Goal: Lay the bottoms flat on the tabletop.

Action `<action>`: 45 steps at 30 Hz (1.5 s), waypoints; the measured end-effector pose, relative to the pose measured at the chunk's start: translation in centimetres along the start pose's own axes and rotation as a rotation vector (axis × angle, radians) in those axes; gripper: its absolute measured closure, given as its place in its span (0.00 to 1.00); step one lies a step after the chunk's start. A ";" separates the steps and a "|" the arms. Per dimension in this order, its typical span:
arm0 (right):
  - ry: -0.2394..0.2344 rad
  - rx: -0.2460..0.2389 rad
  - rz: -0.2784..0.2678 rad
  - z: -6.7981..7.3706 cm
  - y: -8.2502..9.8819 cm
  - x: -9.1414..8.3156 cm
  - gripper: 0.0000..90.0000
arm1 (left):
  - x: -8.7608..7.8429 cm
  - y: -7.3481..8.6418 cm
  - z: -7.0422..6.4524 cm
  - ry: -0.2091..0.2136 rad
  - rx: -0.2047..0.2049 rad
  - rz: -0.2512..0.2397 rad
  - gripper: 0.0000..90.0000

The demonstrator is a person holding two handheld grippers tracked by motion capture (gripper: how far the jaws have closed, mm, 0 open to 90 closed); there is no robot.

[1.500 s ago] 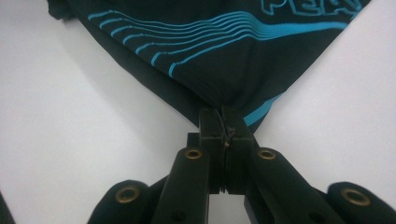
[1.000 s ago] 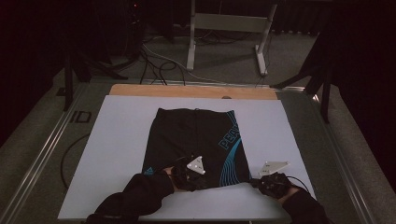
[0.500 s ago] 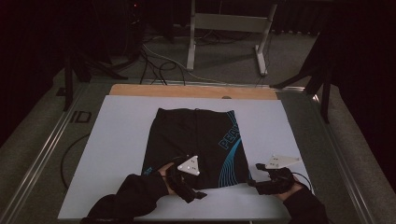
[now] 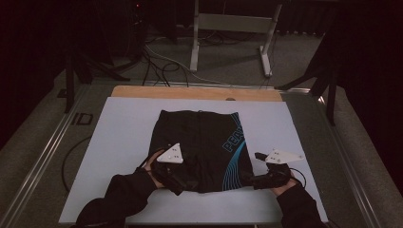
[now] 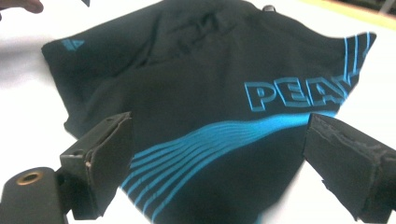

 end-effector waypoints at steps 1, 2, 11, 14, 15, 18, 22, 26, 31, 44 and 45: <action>-0.004 -0.005 -0.003 0.1 -0.1 0.2 0.11 | -0.2 0.3 0.1 -0.003 -0.001 -0.007 0.00; -0.008 -0.013 0.001 0.2 -0.1 0.3 0.11 | -0.5 0.6 0.2 -0.007 -0.003 -0.010 0.00; -0.021 -0.032 0.023 0.2 0.7 0.8 0.11 | -3.3 4.0 1.8 -0.055 -0.073 -0.035 0.00; -0.035 -0.035 0.036 0.3 0.9 0.9 0.11 | -4.3 5.1 2.1 -0.071 -0.106 -0.042 0.00; -0.037 -0.033 0.042 0.3 0.9 1.0 0.11 | -4.6 5.4 2.1 -0.077 -0.113 -0.045 0.00; -0.037 -0.037 0.048 0.3 1.1 1.1 0.11 | -5.3 6.5 2.2 -0.089 -0.141 -0.046 0.00; -0.028 -0.041 0.049 0.2 1.4 1.1 0.11 | -6.4 8.0 2.3 -0.110 -0.174 -0.045 0.00; -0.023 -0.044 0.056 0.1 1.6 1.0 0.11 | -7.5 9.5 2.5 -0.134 -0.213 -0.054 0.00; -0.020 -0.044 0.058 0.1 1.8 0.9 0.11 | -8.9 11.1 2.5 -0.164 -0.244 -0.064 0.00; -0.005 -0.036 0.070 0.1 2.9 0.4 0.11 | -10.1 14.0 2.5 -0.218 -0.310 -0.052 0.00; -0.004 -0.040 0.071 0.1 2.9 0.4 0.11 | -10.1 14.0 2.6 -0.220 -0.311 -0.052 0.00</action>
Point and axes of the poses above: each handheld gripper's, and its own axes: x roughly forward along the jaws, y roughly out of its underside, z roughly to its left, the point moved 3 cm from there along x, roughly forward along the jaws, and after that the axes turned 6 degrees about z, right-handed, at the moved point
